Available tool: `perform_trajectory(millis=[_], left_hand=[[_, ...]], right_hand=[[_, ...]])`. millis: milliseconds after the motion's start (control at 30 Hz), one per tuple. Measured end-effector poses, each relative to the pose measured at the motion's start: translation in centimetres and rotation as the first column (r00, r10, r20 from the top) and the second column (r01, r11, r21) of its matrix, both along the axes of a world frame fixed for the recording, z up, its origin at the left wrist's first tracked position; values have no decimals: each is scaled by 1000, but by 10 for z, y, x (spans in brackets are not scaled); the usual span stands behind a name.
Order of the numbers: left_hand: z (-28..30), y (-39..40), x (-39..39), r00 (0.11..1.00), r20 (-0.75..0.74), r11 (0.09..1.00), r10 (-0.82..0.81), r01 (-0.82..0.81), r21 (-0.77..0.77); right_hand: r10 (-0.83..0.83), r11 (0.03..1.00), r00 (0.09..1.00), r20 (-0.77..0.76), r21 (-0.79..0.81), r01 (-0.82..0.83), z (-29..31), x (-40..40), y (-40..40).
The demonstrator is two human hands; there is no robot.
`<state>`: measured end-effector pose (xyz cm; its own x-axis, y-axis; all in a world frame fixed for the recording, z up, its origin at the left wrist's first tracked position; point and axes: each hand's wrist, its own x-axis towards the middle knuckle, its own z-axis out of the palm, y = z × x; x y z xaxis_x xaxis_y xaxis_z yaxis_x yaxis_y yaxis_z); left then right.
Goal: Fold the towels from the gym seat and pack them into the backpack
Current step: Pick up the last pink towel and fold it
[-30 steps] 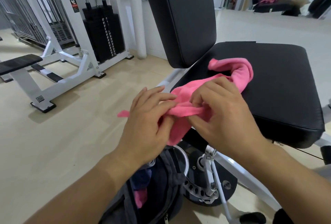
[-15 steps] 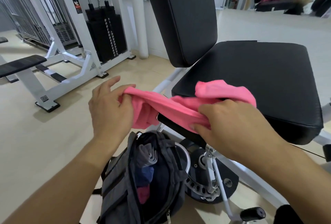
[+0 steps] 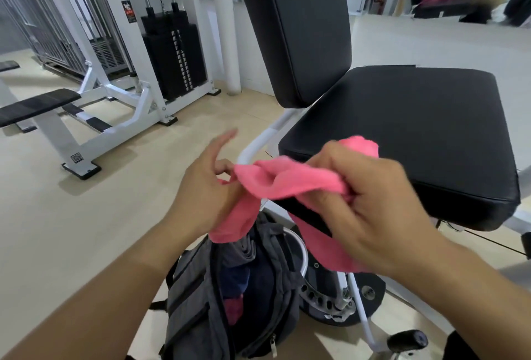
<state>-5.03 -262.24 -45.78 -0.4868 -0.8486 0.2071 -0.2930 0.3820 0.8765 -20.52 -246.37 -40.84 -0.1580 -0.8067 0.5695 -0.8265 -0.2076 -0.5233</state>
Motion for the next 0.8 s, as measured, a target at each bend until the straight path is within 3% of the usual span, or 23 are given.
perform_trajectory(millis=[67,167,233,300,367,433,500,533,600,700,767,800], left_hand=[[-1,1,-3,998,35,999,50,-50,14],[0,-4,-1,999,14,996,43,-44,82],[-2,-7,0,1000,-5,998,11,-11,61],[-3,-7,1,1000,-8,999,27,-27,-33],[-3,-8,1,990,-33,985,137,-140,-99],[-1,-15,4,961,-99,964,259,-264,-45],[4,-22,8,929,-149,940,340,-341,14],[4,-25,10,917,-167,931,364,-365,26],[6,-25,10,896,-216,921,389,-386,58],[5,-21,8,917,-203,939,343,-338,61],[6,-21,10,955,-163,969,248,-241,61],[7,-21,12,967,-147,978,208,-200,64]], right_hand=[[64,997,998,14,45,-64,-4,3,-1],[125,988,965,230,58,-141,1,2,-1],[83,987,928,364,95,-126,7,-2,-2],[-16,982,924,382,182,-58,13,-11,-5],[-79,947,947,312,319,-26,20,-21,-3],[-80,862,991,103,506,16,27,-28,3],[34,755,988,-152,651,74,32,-27,11],[118,717,977,-177,696,40,33,-24,14],[256,642,966,27,743,-191,38,-16,21],[288,562,870,401,664,-492,49,-13,27],[254,642,869,425,598,-480,54,-23,26],[228,731,917,327,565,-383,55,-32,24]])
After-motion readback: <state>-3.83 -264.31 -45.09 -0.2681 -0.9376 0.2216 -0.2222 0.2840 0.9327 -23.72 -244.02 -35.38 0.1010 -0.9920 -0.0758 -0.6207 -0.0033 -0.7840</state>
